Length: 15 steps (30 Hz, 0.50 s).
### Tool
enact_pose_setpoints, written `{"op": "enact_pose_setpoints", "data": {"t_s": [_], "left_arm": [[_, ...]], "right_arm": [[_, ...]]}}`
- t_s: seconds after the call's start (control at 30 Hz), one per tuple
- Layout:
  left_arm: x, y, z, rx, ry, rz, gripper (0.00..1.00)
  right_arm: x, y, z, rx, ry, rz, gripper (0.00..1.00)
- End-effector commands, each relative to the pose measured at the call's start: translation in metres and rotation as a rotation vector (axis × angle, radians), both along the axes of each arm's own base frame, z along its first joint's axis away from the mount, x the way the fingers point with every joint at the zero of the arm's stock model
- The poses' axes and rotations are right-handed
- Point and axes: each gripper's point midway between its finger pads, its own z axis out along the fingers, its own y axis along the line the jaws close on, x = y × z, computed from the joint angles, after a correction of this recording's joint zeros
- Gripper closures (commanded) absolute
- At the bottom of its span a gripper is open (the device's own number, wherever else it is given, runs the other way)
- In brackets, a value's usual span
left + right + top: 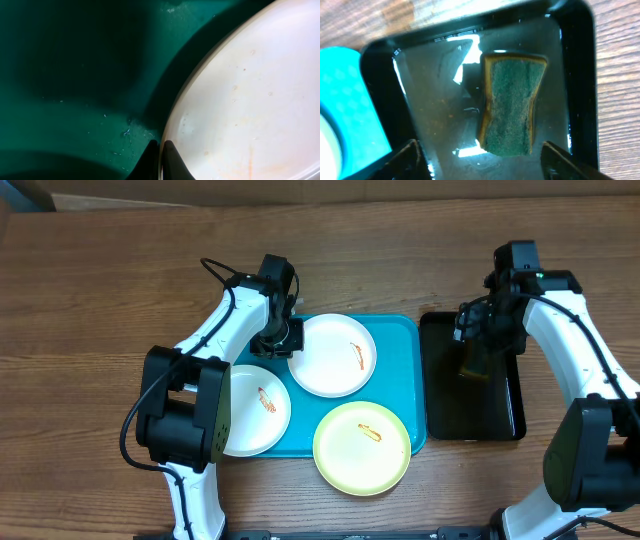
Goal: Clean dirty plates on tray and stack at the side
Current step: 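Lower right gripper into black tray and grasp the green sponge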
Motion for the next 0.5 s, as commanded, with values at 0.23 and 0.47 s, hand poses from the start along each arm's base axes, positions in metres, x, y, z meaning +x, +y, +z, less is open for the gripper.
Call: {"op": "enact_pose_setpoints", "data": {"t_s": [0.23, 0.47], "left_arm": [[0.009, -0.004, 0.005, -0.002, -0.028, 0.012, 0.96], [0.008, -0.003, 0.005, -0.002, -0.026, 0.012, 0.96]], "right_arm": [[-0.011, -0.005, -0.027, -0.019, 0.02, -0.027, 0.18], [-0.028, -0.013, -0.062, -0.063, 0.035, -0.055, 0.2]]}}
